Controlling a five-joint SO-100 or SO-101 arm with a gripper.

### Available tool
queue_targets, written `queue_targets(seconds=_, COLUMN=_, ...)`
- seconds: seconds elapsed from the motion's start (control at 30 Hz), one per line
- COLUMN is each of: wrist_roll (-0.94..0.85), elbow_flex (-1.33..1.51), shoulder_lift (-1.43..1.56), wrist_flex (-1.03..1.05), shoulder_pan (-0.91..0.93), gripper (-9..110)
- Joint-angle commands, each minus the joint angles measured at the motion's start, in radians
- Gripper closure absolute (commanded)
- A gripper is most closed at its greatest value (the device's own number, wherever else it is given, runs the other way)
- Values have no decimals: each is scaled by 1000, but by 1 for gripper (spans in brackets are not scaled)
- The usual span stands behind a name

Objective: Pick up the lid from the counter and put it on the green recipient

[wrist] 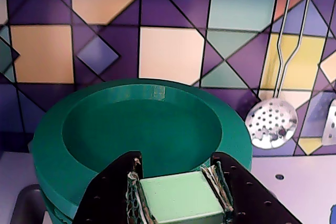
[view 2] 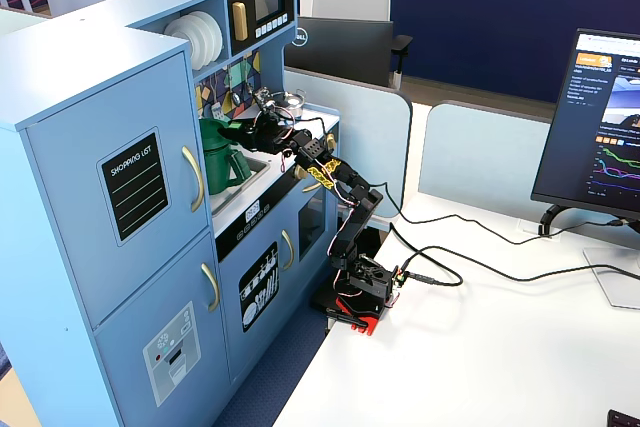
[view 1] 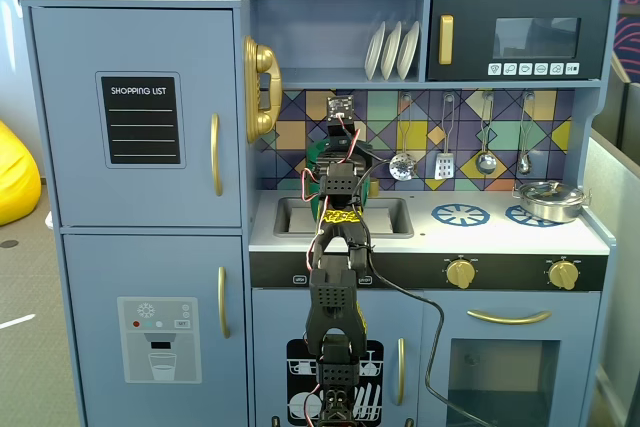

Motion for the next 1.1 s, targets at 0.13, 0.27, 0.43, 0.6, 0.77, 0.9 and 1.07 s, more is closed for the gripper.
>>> queue_targets(seconds=0.13, wrist_roll=-8, elbow_flex=-44, shoulder_lift=-2, wrist_flex=6, shoulder_pan=-18, gripper=102)
queue_targets(seconds=0.27, wrist_roll=-17, elbow_flex=-26, shoulder_lift=2, wrist_flex=14, shoulder_pan=-20, gripper=102)
queue_targets(seconds=0.43, wrist_roll=34, elbow_flex=-17, shoulder_lift=6, wrist_flex=3, shoulder_pan=-28, gripper=93)
queue_targets(seconds=0.6, wrist_roll=21, elbow_flex=-17, shoulder_lift=25, wrist_flex=-3, shoulder_pan=-17, gripper=76)
queue_targets(seconds=0.77, wrist_roll=18, elbow_flex=-41, shoulder_lift=60, wrist_flex=-20, shoulder_pan=-5, gripper=71)
queue_targets(seconds=0.9, wrist_roll=9, elbow_flex=-48, shoulder_lift=147, wrist_flex=43, shoulder_pan=-8, gripper=71)
queue_targets(seconds=1.07, wrist_roll=9, elbow_flex=80, shoulder_lift=351, wrist_flex=219, shoulder_pan=-18, gripper=71)
